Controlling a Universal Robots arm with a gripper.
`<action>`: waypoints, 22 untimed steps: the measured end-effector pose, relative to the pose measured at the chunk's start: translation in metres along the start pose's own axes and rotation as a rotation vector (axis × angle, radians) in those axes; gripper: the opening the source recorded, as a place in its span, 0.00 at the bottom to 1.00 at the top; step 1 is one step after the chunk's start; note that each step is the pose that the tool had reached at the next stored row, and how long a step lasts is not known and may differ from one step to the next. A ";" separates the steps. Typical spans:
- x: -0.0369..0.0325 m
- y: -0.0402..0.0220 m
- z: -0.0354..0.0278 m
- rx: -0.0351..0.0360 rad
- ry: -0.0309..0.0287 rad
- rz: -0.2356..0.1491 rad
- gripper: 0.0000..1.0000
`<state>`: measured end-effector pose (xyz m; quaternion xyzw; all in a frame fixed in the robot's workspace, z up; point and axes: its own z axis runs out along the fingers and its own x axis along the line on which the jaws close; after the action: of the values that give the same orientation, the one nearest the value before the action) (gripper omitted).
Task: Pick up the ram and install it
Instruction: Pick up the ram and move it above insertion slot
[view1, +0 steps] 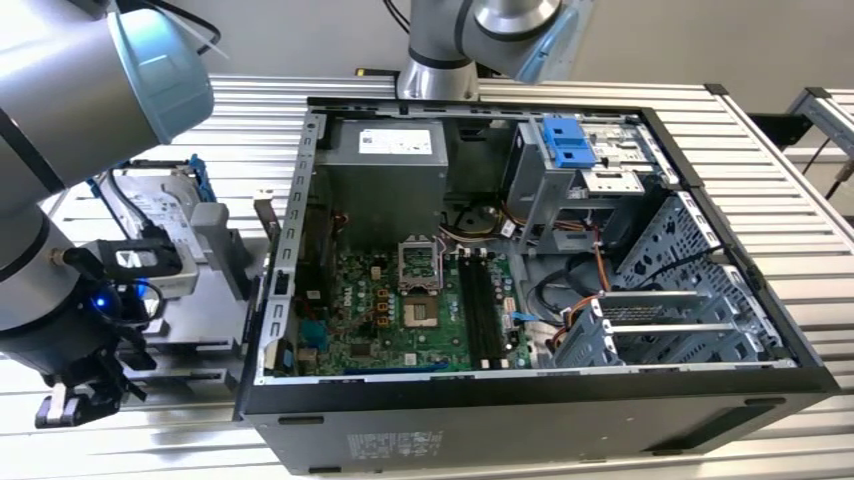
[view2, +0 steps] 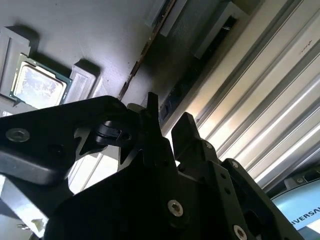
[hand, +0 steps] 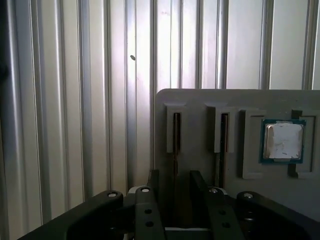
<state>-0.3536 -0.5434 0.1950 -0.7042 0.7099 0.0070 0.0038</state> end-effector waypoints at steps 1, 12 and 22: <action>0.0000 0.0000 0.0001 0.0002 0.0000 0.000 1.00; -0.0002 0.0001 0.0006 0.0009 -0.0032 0.000 1.00; -0.0022 0.0001 0.0006 0.0008 -0.0033 0.000 1.00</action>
<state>-0.3537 -0.5412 0.1944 -0.7042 0.7099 0.0079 0.0052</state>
